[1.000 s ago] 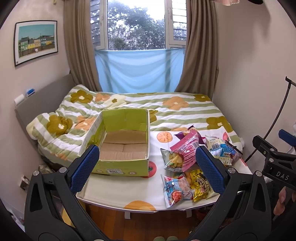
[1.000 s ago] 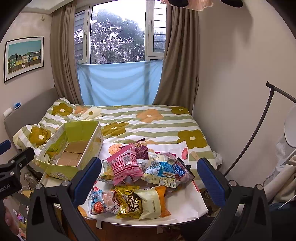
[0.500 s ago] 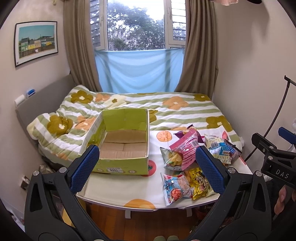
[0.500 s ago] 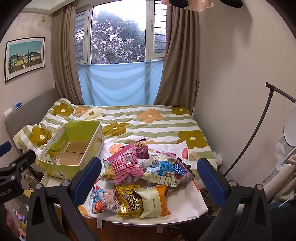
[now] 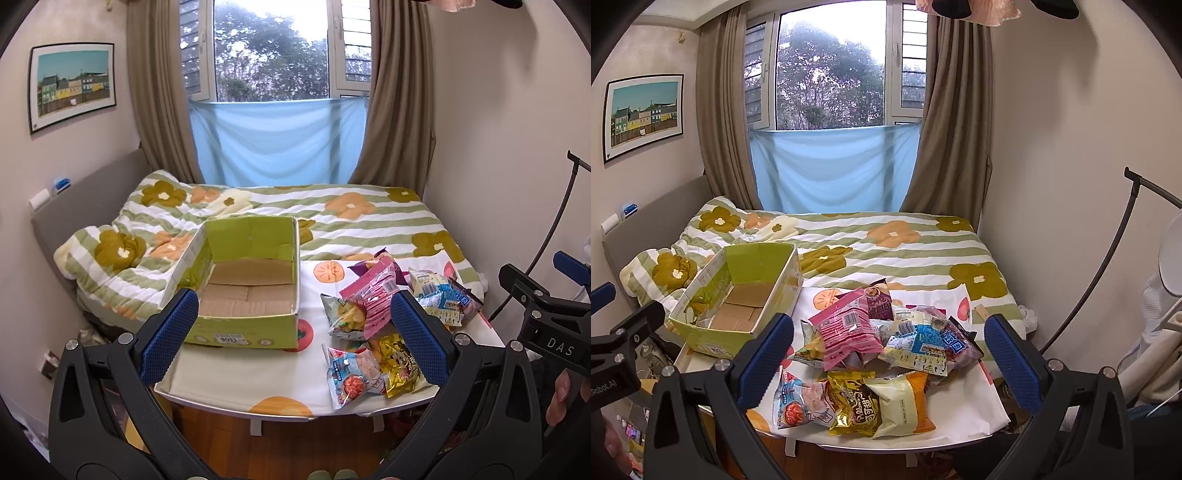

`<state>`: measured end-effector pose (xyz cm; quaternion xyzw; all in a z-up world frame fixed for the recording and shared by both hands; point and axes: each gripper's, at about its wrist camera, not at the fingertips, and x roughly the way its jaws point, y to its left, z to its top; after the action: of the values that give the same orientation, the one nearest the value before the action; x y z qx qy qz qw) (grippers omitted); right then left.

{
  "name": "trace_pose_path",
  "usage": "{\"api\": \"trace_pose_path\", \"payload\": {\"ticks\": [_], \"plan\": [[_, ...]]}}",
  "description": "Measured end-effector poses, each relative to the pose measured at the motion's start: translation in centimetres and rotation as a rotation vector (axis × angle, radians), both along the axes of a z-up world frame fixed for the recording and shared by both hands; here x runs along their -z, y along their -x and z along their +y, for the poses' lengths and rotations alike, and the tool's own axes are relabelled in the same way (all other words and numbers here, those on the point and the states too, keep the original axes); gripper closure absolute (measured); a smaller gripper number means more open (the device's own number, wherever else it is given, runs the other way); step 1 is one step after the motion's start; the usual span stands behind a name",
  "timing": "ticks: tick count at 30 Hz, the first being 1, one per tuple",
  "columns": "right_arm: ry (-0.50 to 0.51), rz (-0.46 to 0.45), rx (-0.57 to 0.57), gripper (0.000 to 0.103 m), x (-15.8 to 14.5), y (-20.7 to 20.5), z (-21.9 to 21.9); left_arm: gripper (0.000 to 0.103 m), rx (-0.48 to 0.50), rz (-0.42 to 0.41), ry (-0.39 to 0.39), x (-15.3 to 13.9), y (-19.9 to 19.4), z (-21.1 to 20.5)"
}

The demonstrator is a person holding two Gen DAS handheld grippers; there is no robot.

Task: Organize snacks

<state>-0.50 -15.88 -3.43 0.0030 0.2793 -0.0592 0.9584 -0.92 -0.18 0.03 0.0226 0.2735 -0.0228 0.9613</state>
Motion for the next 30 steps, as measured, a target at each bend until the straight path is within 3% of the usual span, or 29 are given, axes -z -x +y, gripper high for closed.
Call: {"api": "trace_pose_path", "payload": {"ticks": [30], "plan": [[-0.009, 0.001, -0.004, 0.000, 0.44, -0.14, -0.05, 0.000, 0.012, 0.006, 0.017, -0.12, -0.06, -0.05]]}}
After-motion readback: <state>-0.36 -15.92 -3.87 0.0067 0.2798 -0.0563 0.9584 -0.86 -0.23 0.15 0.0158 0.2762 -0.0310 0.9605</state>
